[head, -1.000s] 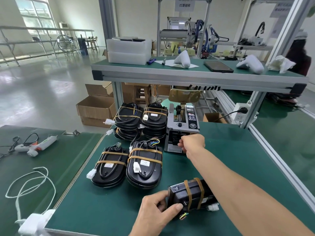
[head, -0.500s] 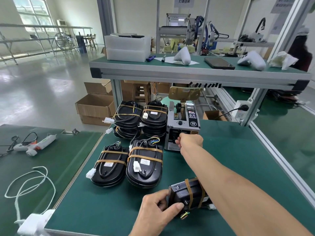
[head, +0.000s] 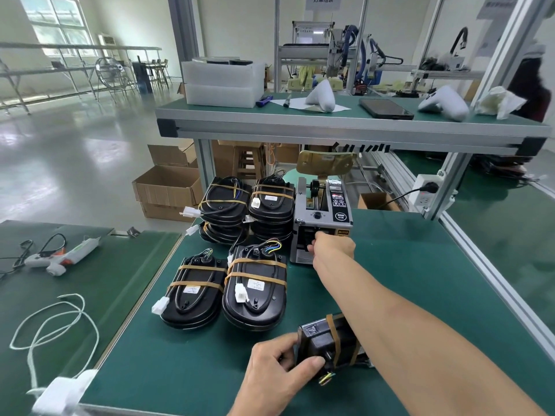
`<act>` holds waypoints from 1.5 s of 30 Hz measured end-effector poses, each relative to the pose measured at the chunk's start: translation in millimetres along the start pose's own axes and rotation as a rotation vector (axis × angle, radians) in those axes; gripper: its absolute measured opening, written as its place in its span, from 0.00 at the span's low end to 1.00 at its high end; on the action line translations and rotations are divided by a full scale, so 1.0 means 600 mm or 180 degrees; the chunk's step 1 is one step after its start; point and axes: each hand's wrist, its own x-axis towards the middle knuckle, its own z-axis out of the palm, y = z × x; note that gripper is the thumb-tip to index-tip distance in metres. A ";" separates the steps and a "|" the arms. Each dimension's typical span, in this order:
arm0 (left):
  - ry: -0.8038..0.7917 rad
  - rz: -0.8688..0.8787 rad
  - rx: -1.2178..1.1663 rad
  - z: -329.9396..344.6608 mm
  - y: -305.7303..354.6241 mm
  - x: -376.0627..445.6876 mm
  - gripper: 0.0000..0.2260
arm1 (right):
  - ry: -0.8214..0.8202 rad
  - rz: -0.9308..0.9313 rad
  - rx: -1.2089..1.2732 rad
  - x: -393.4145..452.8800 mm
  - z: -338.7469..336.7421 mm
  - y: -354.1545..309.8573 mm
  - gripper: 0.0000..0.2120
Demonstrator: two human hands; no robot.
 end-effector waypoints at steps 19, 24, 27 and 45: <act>0.0043 0.0021 0.0033 0.004 -0.007 -0.003 0.09 | -0.1740 -0.2087 -0.1854 -0.158 -0.264 -0.009 0.06; 0.0026 0.0018 -0.0010 0.005 -0.007 -0.002 0.15 | -0.1874 -0.2170 -0.1524 -0.219 -0.321 0.056 0.04; -0.0008 0.0011 -0.0056 0.004 -0.005 -0.005 0.13 | -0.1663 -0.2151 -0.1578 -0.223 -0.316 0.083 0.06; -0.0013 0.0013 0.0000 0.006 -0.009 -0.005 0.06 | -0.1464 -0.2133 -0.1741 -0.232 -0.297 0.110 0.08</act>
